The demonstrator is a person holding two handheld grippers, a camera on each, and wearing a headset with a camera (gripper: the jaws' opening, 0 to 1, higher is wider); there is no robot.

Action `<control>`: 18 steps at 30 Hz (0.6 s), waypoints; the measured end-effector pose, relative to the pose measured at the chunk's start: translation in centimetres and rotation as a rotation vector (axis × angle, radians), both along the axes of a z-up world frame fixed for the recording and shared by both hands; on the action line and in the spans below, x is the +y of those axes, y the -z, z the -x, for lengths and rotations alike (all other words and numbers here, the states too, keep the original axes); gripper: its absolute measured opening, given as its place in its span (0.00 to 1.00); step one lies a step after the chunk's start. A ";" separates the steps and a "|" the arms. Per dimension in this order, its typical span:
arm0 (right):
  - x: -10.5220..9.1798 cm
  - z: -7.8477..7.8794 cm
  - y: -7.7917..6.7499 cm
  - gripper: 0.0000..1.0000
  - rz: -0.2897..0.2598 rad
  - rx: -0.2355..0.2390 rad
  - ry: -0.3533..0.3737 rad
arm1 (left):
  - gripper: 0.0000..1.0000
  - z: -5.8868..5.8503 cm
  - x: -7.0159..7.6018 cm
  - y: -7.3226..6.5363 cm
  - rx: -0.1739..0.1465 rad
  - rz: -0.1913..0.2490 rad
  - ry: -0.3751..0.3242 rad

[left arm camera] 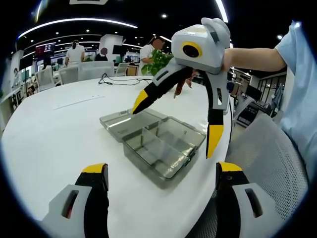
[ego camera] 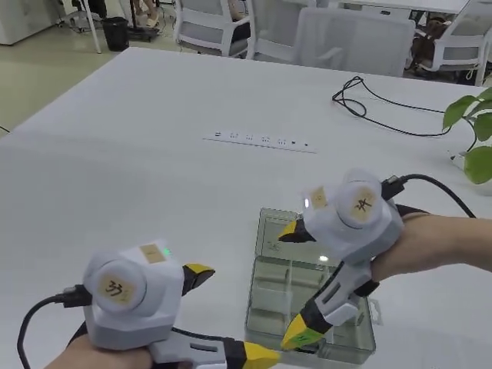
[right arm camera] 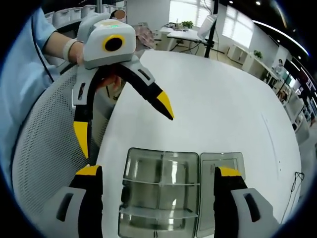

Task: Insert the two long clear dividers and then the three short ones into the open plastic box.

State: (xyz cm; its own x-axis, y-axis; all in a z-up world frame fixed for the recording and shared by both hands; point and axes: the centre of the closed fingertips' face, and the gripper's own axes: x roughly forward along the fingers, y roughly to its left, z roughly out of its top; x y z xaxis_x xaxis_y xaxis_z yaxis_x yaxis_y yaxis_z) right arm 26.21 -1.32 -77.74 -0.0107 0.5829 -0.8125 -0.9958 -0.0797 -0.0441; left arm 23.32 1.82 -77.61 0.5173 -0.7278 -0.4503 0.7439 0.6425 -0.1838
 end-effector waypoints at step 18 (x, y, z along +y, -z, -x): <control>-8.7 -1.6 -0.7 0.90 -0.018 0.012 0.229 | 0.91 -0.3 -0.2 -0.1 -0.002 0.000 0.014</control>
